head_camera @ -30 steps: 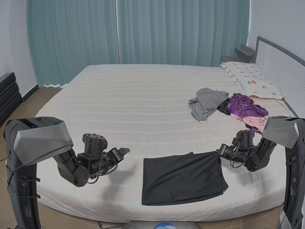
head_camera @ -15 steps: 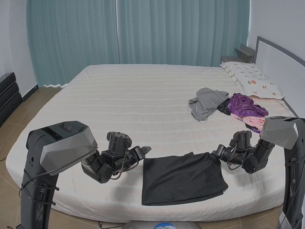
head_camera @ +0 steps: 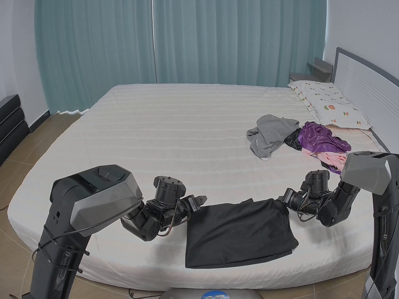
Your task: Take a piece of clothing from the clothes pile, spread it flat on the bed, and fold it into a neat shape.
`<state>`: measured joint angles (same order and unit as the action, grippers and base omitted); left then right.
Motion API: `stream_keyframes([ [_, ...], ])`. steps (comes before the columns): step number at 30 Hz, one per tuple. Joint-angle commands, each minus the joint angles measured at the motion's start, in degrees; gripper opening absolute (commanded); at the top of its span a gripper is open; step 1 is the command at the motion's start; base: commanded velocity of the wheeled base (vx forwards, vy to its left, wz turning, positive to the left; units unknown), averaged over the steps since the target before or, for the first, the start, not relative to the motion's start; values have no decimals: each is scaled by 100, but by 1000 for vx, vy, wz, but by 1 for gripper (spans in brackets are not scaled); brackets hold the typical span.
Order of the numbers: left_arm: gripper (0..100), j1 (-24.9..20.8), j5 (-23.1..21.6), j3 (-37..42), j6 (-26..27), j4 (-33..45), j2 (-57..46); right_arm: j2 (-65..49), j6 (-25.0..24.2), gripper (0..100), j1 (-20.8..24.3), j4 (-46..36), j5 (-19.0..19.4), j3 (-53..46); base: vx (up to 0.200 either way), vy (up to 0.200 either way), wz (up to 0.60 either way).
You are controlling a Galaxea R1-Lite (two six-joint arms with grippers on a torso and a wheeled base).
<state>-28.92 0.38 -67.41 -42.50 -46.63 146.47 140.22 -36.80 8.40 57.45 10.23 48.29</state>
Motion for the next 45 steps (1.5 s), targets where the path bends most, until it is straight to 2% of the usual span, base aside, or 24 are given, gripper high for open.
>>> stream_keyframes([
  [1, 100, -35, -3, -79, 5, 66, 57, -21, 7, 0, -14, 3, -47, -12, 0, 0, 0],
  [4, 100, -53, 6, -123, 5, 207, 57, -38, -2, 0, -23, 3, -56, -12, 0, 0, 0],
  [5, 0, -97, 6, -158, 5, 295, 40, -38, -2, 0, -31, 3, -56, -12, 0, 0, 0],
  [11, 0, -229, 68, -167, 5, 339, 22, -47, -11, 0, -49, 20, -56, -12, 0, 0, 0],
  [15, 0, -220, 402, -193, -48, 321, 40, -29, -2, 0, -58, 20, -56, -12, 0, 0, 0],
  [22, 0, -123, 1026, -281, -540, 304, 48, 50, -2, 0, -49, 20, -74, 49, 0, 0, 0],
  [32, 0, -53, 1043, -211, -567, 304, 40, 331, 7, 0, -216, 11, -267, 366, 0, 0, 0],
  [45, 0, -53, 1026, -184, -584, 312, 22, 357, 7, 0, -102, 20, -267, 392, 0, 0, 0],
])
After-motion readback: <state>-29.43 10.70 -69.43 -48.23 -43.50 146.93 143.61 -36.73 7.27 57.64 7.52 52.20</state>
